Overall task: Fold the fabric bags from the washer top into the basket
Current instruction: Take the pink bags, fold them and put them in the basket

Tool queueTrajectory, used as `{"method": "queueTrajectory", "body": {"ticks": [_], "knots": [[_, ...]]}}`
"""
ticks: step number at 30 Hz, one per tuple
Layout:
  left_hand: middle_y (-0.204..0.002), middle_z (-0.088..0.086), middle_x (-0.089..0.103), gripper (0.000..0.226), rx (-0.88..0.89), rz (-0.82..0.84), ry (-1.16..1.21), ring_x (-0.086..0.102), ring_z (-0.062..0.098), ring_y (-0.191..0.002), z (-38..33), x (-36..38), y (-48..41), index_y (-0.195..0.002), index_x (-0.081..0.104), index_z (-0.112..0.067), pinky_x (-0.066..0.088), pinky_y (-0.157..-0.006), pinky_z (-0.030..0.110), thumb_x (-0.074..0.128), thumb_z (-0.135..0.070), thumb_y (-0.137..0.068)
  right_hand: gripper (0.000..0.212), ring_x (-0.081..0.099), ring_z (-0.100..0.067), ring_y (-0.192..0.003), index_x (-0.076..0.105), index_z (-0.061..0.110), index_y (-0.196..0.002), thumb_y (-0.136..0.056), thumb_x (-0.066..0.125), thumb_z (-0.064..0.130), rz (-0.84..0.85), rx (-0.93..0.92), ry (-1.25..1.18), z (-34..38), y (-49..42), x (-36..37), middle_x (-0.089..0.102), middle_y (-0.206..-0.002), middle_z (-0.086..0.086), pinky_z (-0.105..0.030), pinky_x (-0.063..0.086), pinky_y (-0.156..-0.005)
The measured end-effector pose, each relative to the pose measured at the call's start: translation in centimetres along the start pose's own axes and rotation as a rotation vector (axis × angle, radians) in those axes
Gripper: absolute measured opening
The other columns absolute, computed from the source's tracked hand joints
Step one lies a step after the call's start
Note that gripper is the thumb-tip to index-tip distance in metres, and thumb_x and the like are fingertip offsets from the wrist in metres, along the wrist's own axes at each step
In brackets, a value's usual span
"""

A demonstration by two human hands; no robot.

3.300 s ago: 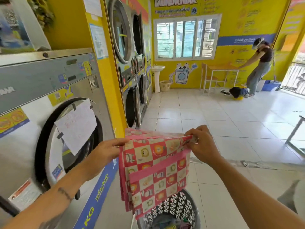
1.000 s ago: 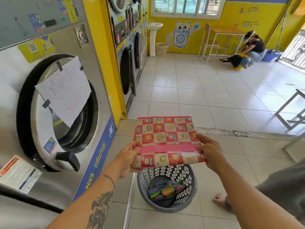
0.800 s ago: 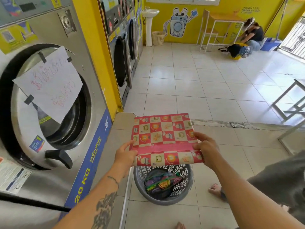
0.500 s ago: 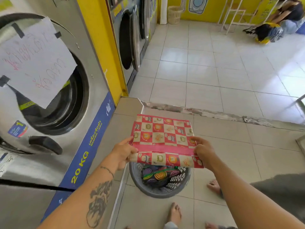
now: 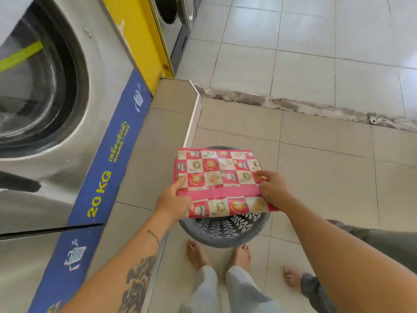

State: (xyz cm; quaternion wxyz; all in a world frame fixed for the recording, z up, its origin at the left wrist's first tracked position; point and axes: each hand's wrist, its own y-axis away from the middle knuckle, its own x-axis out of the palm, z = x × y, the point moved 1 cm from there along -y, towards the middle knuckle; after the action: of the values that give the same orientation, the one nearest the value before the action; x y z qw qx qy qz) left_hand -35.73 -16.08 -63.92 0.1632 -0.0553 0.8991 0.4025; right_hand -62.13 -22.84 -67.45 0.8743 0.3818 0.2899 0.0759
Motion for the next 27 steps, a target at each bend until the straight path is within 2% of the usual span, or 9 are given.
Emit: {"method": "queueTrajectory", "body": {"ticks": [3, 6, 9, 12, 14, 17, 23, 25, 27], "knots": [[-0.115, -0.003, 0.064, 0.064, -0.027, -0.007, -0.010, 0.064, 0.010, -0.088, 2.4, 1.5, -3.1, -0.146, 0.041, -0.032, 0.052, -0.052, 0.017, 0.054, -0.007, -0.088, 0.047, 0.068, -0.026, -0.092, 0.055, 0.018, -0.135, -0.090, 0.049, 0.006, -0.005, 0.005, 0.060, -1.1, -3.0, 1.3, 0.061, -0.108, -0.005, -0.047, 0.062, -0.075], [-0.107, -0.009, 0.063, 0.062, -0.074, -0.016, 0.004, 0.064, 0.010, -0.091, 4.9, 2.8, -6.1, -0.145, 0.040, -0.033, 0.056, -0.059, 0.024, 0.056, -0.012, -0.089, 0.051, 0.066, -0.029, -0.096, 0.054, 0.020, -0.137, -0.088, 0.050, 0.006, 0.001, 0.000, 0.126, -2.2, -6.1, 2.6, 0.062, -0.117, -0.009, -0.047, 0.061, -0.078], [-0.114, -0.006, 0.062, 0.059, -0.109, 0.008, 0.019, 0.065, 0.016, -0.099, 7.8, 4.4, -9.1, -0.145, 0.039, -0.035, 0.061, -0.067, 0.032, 0.058, -0.019, -0.092, 0.050, 0.066, -0.024, -0.092, 0.053, 0.027, -0.138, -0.090, 0.054, 0.012, 0.001, 0.005, 0.196, -3.6, -9.0, 4.0, 0.061, -0.119, -0.005, -0.041, 0.062, -0.072], [-0.121, -0.003, 0.059, 0.059, -0.132, 0.047, 0.026, 0.062, 0.017, -0.103, 10.4, 6.2, -12.1, -0.146, 0.036, -0.035, 0.059, -0.064, 0.028, 0.055, -0.016, -0.094, 0.051, 0.065, -0.022, -0.091, 0.054, 0.030, -0.137, -0.088, 0.053, 0.014, -0.004, 0.001, 0.255, -5.5, -12.0, 5.5, 0.061, -0.120, -0.004, -0.042, 0.063, -0.073], [-0.125, -0.001, 0.055, 0.060, -0.144, 0.083, -0.012, 0.058, 0.016, -0.106, 12.0, 7.6, -14.0, -0.148, 0.031, -0.037, 0.057, -0.065, 0.026, 0.052, -0.017, -0.095, 0.051, 0.063, -0.018, -0.086, 0.054, 0.030, -0.137, -0.088, 0.053, 0.015, -0.003, -0.006, 0.307, -6.8, -13.9, 6.4, 0.061, -0.121, -0.003, -0.035, 0.060, -0.064], [-0.133, 0.002, 0.046, 0.066, -0.141, 0.120, -0.155, 0.053, 0.018, -0.111, 14.0, 9.6, -16.4, -0.148, 0.021, -0.048, 0.056, -0.074, 0.029, 0.049, -0.025, -0.093, 0.052, 0.059, -0.015, -0.084, 0.054, 0.029, -0.139, -0.089, 0.053, 0.014, 0.032, -0.019, 0.376, -8.7, -16.5, 7.6, 0.061, -0.125, -0.003, -0.021, 0.047, -0.053], [-0.143, 0.006, 0.020, 0.065, -0.180, 0.133, -0.410, 0.043, 0.025, -0.107, 16.2, 11.9, -19.0, -0.149, 0.012, -0.048, 0.042, -0.093, 0.039, 0.039, -0.028, -0.093, 0.047, 0.059, -0.015, -0.084, 0.054, 0.021, -0.136, -0.090, 0.051, 0.011, 0.147, 0.069, 0.459, -11.5, -19.8, 10.3, 0.056, -0.096, 0.006, -0.030, 0.051, -0.068], [-0.149, 0.005, 0.012, 0.071, -0.210, 0.171, -0.449, 0.042, 0.029, -0.116, 16.6, 12.1, -19.7, -0.150, 0.006, -0.046, 0.039, -0.100, 0.040, 0.040, -0.034, -0.089, 0.050, 0.057, -0.019, -0.089, 0.051, 0.020, -0.139, -0.090, 0.051, 0.012, 0.156, 0.083, 0.503, -11.8, -20.6, 10.9, 0.053, -0.109, -0.001, -0.031, 0.049, -0.072], [-0.158, 0.005, -0.006, 0.087, -0.246, 0.246, -0.512, 0.026, 0.038, -0.137, 16.5, 12.2, -20.3, -0.152, 0.001, -0.043, 0.027, -0.113, 0.050, 0.049, -0.043, -0.080, 0.046, 0.057, -0.020, -0.090, 0.052, 0.017, -0.137, -0.090, 0.051, 0.014, 0.174, 0.105, 0.551, -11.8, -21.2, 11.4, 0.051, -0.111, -0.003, -0.032, 0.051, -0.074]]}}
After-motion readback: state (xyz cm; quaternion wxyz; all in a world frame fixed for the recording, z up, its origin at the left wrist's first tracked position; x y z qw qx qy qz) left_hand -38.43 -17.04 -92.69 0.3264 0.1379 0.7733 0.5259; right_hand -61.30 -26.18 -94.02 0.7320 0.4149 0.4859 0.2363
